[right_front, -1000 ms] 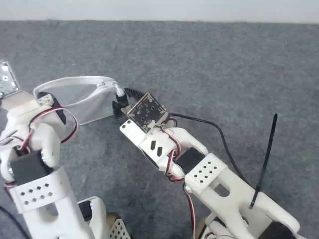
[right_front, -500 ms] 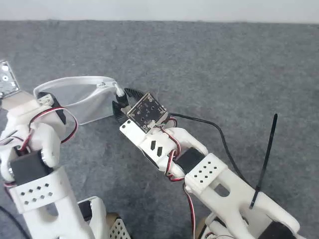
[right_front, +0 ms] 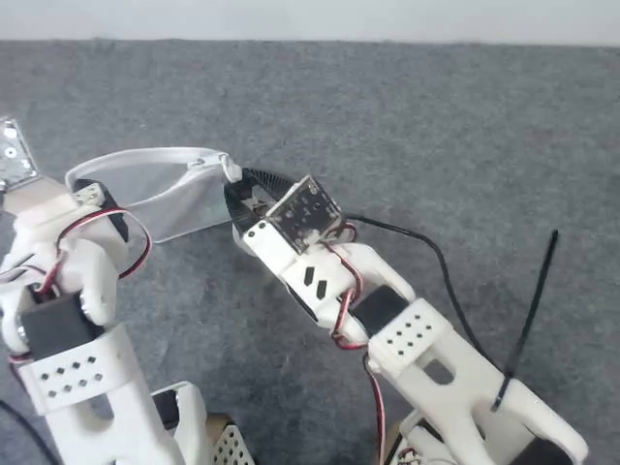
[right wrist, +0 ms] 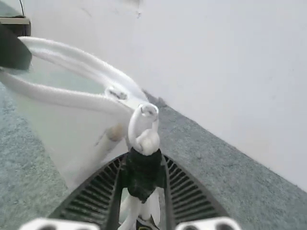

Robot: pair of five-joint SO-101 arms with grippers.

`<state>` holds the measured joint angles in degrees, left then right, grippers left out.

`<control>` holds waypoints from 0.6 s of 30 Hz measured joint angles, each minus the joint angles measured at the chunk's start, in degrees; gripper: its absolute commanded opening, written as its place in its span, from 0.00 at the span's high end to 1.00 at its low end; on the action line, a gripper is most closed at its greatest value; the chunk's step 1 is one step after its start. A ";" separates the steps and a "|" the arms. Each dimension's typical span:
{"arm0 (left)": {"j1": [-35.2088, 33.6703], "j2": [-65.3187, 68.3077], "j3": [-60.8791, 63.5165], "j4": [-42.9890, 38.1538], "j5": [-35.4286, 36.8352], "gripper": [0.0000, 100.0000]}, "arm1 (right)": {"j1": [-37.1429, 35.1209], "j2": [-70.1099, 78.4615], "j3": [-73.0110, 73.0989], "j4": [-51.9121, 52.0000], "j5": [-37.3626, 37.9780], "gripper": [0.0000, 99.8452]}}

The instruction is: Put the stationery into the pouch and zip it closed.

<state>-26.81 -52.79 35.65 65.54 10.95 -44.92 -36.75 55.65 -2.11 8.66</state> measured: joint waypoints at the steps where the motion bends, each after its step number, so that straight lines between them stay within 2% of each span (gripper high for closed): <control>1: 0.00 0.00 0.00 0.00 0.00 0.99 | 0.09 -1.32 0.26 0.62 0.00 0.99; 4: 0.00 0.00 0.00 0.00 0.00 0.99 | -0.26 -5.98 0.26 6.33 0.44 0.99; 6: 0.26 0.00 0.00 0.00 0.00 0.95 | -1.41 -8.88 0.26 11.25 3.34 0.99; 10: 2.29 0.00 0.09 0.26 0.26 0.80 | -5.98 -14.07 0.26 22.15 8.35 0.99; 12: 3.25 0.00 0.18 0.97 0.35 0.75 | -7.65 -16.18 0.26 26.46 9.14 0.99; 18: 7.30 0.70 0.26 1.76 1.49 0.74 | -11.34 -22.42 0.35 35.78 10.99 0.99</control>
<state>-19.52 -52.09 35.91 67.30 12.44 -56.26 -59.16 56.00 33.67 19.65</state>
